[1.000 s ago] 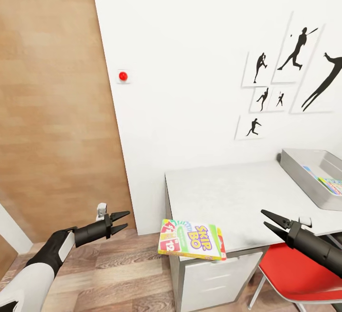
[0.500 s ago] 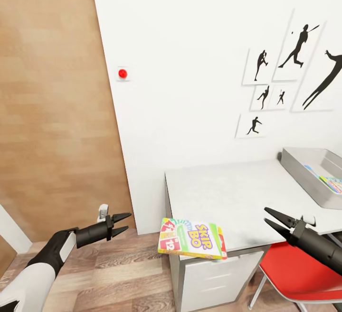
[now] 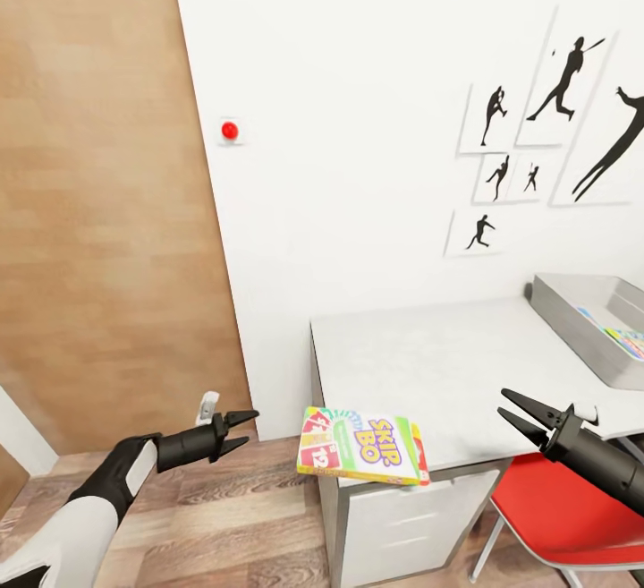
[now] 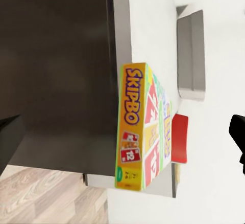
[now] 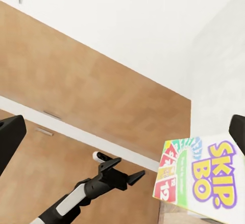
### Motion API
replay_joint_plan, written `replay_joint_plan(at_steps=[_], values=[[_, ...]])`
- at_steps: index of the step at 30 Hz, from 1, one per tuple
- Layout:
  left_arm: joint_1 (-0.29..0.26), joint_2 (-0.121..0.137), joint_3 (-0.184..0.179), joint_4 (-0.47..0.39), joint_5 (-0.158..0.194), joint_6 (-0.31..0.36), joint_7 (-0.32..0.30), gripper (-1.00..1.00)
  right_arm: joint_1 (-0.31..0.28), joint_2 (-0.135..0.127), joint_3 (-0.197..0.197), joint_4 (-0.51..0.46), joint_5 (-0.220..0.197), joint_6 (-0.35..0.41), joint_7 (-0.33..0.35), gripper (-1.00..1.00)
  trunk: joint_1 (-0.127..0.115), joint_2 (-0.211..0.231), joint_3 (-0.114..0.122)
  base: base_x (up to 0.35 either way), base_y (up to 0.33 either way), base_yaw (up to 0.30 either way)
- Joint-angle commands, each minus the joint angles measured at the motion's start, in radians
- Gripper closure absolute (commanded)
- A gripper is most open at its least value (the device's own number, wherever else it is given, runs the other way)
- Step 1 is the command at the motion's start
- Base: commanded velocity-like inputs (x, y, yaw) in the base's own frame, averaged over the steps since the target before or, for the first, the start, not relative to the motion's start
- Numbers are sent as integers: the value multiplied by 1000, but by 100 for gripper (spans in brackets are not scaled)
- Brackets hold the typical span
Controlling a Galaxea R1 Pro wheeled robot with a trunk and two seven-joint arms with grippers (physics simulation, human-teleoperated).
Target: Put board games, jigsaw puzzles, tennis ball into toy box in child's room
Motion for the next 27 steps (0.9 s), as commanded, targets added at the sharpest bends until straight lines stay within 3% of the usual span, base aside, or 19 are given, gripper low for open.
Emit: replay_joint_plan(at_steps=[1,14,20,27], values=[[-1,-3,2,0,2,5,-1,-100,-1,0,-1,0,4,5,6,-100,4,-8,-4,0,0,0],[-1,-57,-2,12,0,6,-2,-100,-1,0,-1,1,7,5,6,-100,54,-99,-45,0,0,0],[-1,-65,-55,23,1,2,-2,-100,-1,0,-1,1,7,5,6,-100,77,-141,-64,0,0,0],[-1,-73,-68,23,2,-6,-6,-100,-1,0,-1,1,8,5,6,-100,96,-176,-80,0,0,0]])
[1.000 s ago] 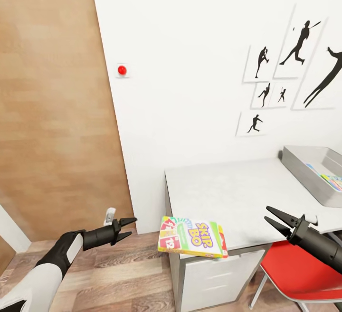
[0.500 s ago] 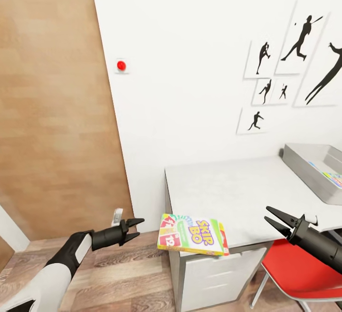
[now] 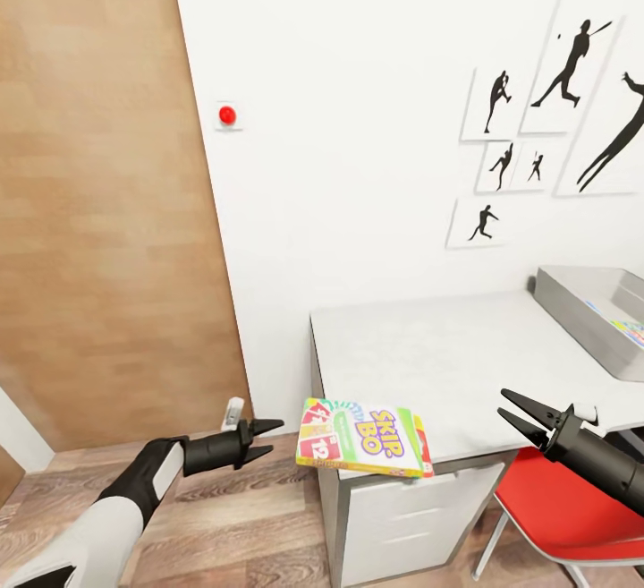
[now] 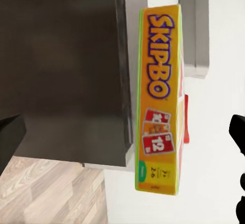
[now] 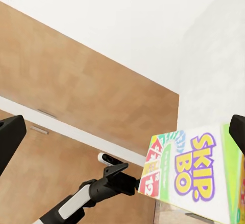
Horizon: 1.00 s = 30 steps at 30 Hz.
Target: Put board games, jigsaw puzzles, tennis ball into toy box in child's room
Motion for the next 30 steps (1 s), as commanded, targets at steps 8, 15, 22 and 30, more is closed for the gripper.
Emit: replay_joint_plan(at_steps=[8,15,22,30], values=[[-1,-18,0,0,3,6,-6,-100,-1,0,-1,0,6,5,6,-100,0,-1,-1,0,0,0],[-1,-40,-19,0,2,4,-3,-100,-1,0,-1,0,6,5,6,-100,0,-1,-1,0,0,0],[-1,-44,-68,0,5,-26,-10,-100,-1,0,-4,0,6,5,6,-100,0,-1,-1,0,-5,0],[0,-44,-72,0,6,-31,-12,-100,-1,0,-6,0,6,5,6,-100,0,-1,-1,0,-32,0]])
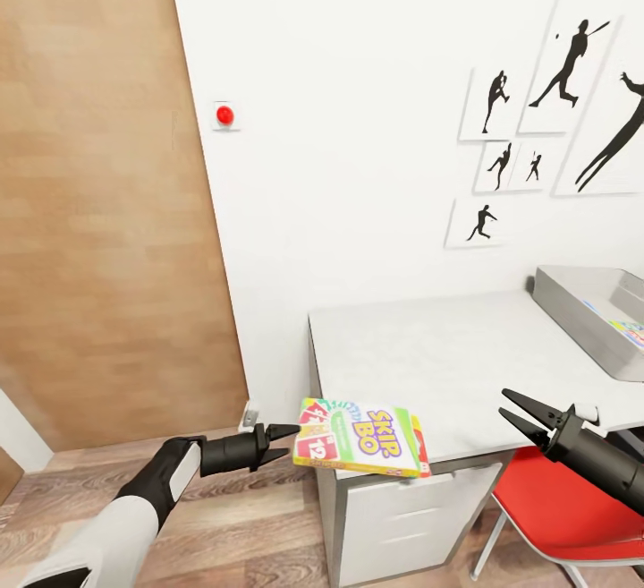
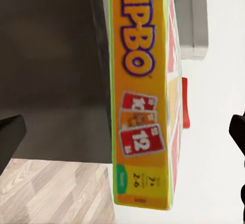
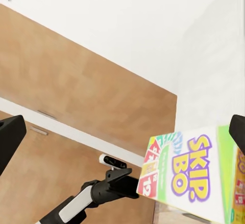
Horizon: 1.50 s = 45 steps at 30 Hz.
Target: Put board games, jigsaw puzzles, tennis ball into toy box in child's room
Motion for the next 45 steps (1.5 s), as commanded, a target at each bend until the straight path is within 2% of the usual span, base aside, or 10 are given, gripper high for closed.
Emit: replay_joint_plan(at_steps=[1,24,33,45], values=[[-1,0,2,0,1,6,-2,-100,-1,0,-1,0,5,5,6,-100,0,-1,-1,0,-157,0],[0,-2,2,-1,3,-36,-7,-100,-1,0,-1,0,5,5,6,-100,0,-1,-1,0,-40,0],[5,-2,1,0,3,-69,-62,-100,-1,0,-1,0,5,5,6,-100,0,-1,-1,0,-32,0],[5,-2,1,1,3,-74,-69,-100,-1,0,-1,0,6,5,6,-100,0,-1,-1,0,-1,0]])
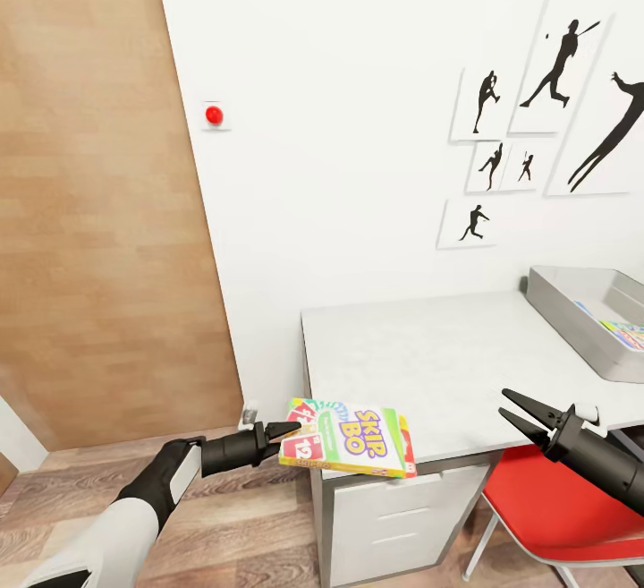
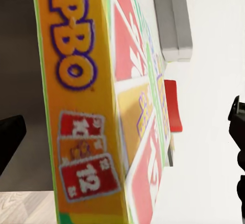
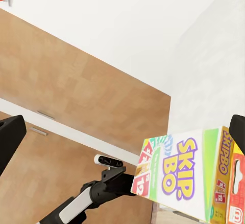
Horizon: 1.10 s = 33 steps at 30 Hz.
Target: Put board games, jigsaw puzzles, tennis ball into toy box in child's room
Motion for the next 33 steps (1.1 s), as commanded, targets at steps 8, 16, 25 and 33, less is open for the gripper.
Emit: replay_joint_plan(at_steps=[8,16,25,33], values=[[-1,1,1,0,2,6,-2,-100,-1,0,-1,0,6,5,6,-100,0,-1,-1,0,0,0],[0,1,2,0,2,2,-2,100,-1,0,-1,0,7,5,6,-100,0,-1,-1,0,0,0],[1,0,1,0,2,-3,-2,100,-1,0,-1,0,8,5,6,-100,0,-1,-1,0,0,0],[1,0,1,0,2,-3,-3,100,-1,0,-1,0,8,5,6,-100,0,-1,-1,0,0,0]])
